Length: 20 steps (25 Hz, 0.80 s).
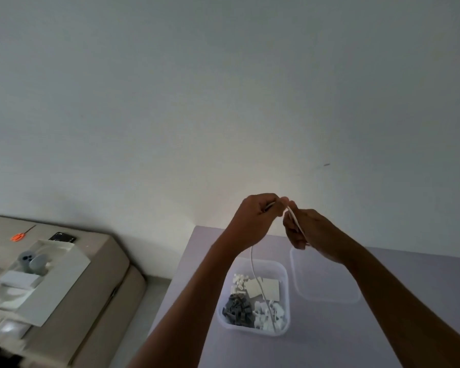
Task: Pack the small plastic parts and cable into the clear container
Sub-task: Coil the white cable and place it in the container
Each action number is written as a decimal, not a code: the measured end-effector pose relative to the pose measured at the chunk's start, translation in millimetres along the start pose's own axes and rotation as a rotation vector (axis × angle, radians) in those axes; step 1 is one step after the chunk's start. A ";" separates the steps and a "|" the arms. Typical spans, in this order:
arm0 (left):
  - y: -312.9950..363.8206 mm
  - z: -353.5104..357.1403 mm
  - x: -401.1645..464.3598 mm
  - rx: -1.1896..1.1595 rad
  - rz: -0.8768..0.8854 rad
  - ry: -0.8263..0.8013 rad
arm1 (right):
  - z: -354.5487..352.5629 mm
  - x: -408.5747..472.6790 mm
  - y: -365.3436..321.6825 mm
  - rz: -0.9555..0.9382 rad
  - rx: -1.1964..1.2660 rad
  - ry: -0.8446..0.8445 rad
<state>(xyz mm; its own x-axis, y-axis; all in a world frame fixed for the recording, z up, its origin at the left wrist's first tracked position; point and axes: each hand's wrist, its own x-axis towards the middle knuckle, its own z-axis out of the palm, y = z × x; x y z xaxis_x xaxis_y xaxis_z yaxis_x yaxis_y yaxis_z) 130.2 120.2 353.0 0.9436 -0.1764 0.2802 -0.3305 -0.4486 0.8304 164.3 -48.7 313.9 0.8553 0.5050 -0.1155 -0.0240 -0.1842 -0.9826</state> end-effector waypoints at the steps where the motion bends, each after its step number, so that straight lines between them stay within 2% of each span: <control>1: -4.8 2.6 2.4 -0.046 -0.040 0.037 | 3.0 -4.6 -4.9 0.023 0.160 -0.081; 3: -15.4 10.0 4.3 -0.103 -0.098 0.077 | 5.3 -10.9 -16.2 0.038 0.513 -0.202; 5: -23.5 19.3 2.0 -0.102 -0.131 0.047 | 5.8 -14.5 -26.3 -0.020 0.776 -0.234; 7: -26.9 27.0 -3.3 -0.037 -0.161 -0.069 | 3.8 -13.5 -34.9 -0.146 1.010 -0.160; 9: -26.5 31.1 -11.1 0.069 -0.161 -0.244 | -3.0 -6.1 -40.9 -0.314 1.139 0.023; 10: -25.0 31.7 -14.7 0.105 -0.152 -0.318 | -8.2 -1.6 -41.3 -0.373 1.096 0.138; 12: -21.1 27.7 -17.8 0.135 -0.126 -0.384 | -17.9 8.1 -33.5 -0.421 0.797 0.346; 15: -12.6 12.0 -13.1 0.184 -0.047 -0.346 | -18.7 20.0 -0.4 -0.384 -0.005 0.551; 17: -8.3 0.5 -6.9 0.164 0.009 -0.280 | -12.8 25.2 24.4 -0.234 -0.271 0.481; 18: -8.5 -4.5 -3.1 0.142 0.034 -0.230 | -8.9 24.6 30.9 -0.141 -0.276 0.365; 20: -12.9 -10.7 4.7 0.100 0.057 -0.101 | -1.9 18.2 29.3 0.010 -0.084 0.071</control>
<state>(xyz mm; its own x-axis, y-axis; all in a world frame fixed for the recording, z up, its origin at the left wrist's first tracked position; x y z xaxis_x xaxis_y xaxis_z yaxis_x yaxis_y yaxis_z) 139.2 134.5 348.8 0.9181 -0.2887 0.2717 -0.3886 -0.5194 0.7611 180.1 -46.5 283.3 0.8897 0.4426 -0.1122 0.0080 -0.2609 -0.9653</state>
